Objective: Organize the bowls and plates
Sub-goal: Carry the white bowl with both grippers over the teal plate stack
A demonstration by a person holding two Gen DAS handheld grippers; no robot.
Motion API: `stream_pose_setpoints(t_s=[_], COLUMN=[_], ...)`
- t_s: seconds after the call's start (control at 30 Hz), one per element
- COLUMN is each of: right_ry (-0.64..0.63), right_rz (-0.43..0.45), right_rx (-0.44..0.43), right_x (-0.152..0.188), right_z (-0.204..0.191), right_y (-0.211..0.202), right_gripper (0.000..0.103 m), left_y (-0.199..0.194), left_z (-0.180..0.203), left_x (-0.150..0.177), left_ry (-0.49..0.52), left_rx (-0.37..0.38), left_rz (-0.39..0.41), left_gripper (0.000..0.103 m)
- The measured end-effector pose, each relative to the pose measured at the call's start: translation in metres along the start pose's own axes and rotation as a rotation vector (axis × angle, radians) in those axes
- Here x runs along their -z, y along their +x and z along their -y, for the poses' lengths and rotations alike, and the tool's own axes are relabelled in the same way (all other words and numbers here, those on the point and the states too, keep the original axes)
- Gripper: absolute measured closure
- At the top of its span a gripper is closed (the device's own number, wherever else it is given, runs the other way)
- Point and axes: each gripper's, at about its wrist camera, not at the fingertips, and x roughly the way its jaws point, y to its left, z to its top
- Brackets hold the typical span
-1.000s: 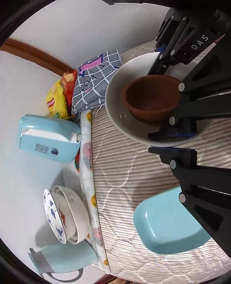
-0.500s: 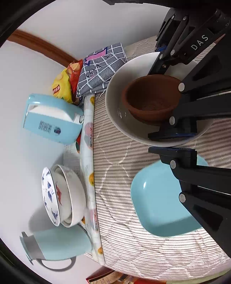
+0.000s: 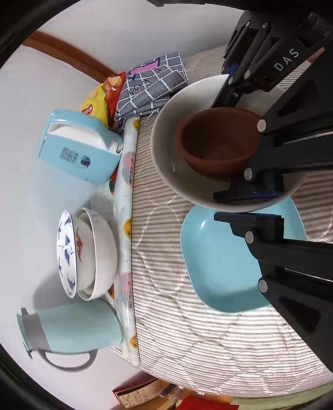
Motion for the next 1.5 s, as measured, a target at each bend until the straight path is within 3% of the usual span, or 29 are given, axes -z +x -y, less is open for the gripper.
stream_pose_setpoints(t_s=[0.5,0.93,1.17,1.5], right_ry=[-0.038,-0.073,-0.082,-0.079], right_rz=[-0.009,-0.052,-0.094,-0.093], right_rx=[-0.039,-0.058,-0.047,-0.034], right_x=[0.002,0.008,0.014,0.018], right_z=[-0.04,-0.066,-0.064,-0.054], right_y=[0.015,0.044,0.064,0.064], right_gripper=[0.092,0.092,0.092,0.092], left_y=[-0.007,0.009,0.03,0.032], left_z=[-0.043,-0.077,-0.08,-0.07], left_x=[0.005,0.012,0.021,0.024], left_ry=[-0.045,-0.085,-0.097,-0.094], left_rx=[-0.034,-0.052,-0.042,-0.034], left_rz=[0.003,-0.029,-0.071,-0.062], left_gripper=[0.094,0.094,0.094,0.094])
